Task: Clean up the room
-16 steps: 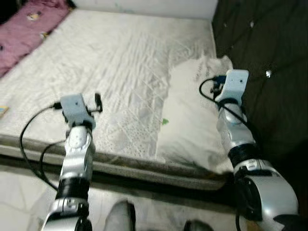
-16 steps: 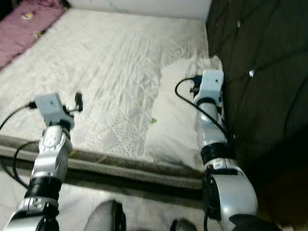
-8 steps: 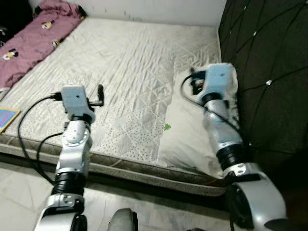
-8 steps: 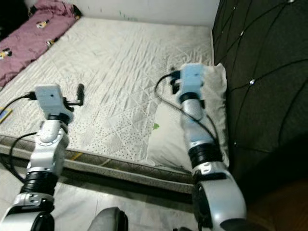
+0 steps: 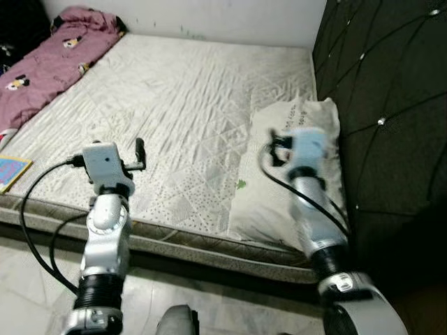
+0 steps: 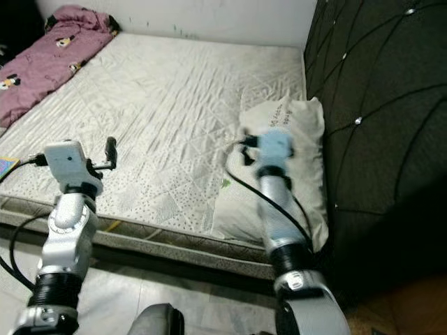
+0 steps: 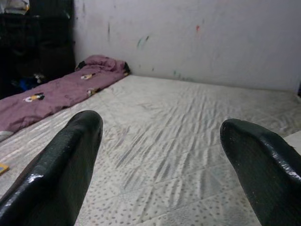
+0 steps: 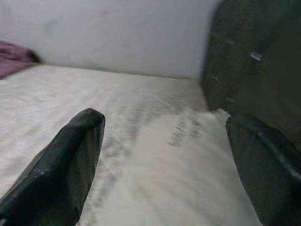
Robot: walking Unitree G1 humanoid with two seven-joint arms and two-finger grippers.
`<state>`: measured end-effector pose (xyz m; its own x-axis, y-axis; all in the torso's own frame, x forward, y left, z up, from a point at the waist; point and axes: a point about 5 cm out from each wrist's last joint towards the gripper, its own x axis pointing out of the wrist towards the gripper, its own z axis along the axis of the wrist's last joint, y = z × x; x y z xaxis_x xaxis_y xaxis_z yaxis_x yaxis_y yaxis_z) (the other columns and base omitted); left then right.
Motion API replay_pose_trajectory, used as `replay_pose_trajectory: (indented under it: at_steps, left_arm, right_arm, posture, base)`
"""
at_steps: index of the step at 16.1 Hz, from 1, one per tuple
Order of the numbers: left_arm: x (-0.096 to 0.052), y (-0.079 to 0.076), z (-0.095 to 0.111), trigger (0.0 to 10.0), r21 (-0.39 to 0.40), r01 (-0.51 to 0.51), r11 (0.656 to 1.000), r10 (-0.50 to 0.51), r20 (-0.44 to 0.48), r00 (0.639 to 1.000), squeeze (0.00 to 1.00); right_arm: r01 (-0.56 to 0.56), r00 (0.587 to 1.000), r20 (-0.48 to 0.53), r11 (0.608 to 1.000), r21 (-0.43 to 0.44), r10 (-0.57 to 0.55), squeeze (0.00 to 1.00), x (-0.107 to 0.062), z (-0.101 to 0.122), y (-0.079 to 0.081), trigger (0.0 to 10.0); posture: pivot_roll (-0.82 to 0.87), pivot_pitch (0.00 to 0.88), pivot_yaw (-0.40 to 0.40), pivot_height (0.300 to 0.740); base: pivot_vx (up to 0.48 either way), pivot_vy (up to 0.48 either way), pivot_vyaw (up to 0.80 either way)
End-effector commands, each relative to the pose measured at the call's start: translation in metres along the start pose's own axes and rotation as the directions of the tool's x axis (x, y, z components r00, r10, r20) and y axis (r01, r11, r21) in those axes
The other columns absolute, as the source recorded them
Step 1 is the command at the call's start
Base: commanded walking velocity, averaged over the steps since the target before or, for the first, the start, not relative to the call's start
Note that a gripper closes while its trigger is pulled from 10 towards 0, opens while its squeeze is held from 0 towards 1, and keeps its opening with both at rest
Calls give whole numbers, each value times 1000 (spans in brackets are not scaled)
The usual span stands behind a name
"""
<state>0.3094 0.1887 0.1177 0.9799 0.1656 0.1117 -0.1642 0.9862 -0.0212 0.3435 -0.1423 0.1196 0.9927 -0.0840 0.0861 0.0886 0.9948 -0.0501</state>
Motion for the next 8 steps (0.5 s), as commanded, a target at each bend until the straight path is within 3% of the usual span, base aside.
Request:
replay_pose_trajectory:
  at_steps: [1,5,8]
  left_arm:
    - [-3,-5,1,10000,4,14,1000,-14,2,1000,0]
    - [-19,-13,-12,10000,-12,66,998,-66,-61,996,0]
    - [-19,-18,-11,10000,-33,81,996,-83,-67,994,0]
  right_arm:
    - [8,1000,-7,1000,3,-8,1000,-4,-2,-2,10000]
    - [-43,999,-27,999,-6,43,1000,-19,-8,8,10000]
    - [-43,998,-52,999,0,43,1000,-23,-12,9,10000]
  posture:
    - [88,0,38,740]
    - [85,0,24,740]
    - [89,0,20,740]
  base:
    - [0,0,0]
    - [0,0,0]
    - [0,0,0]
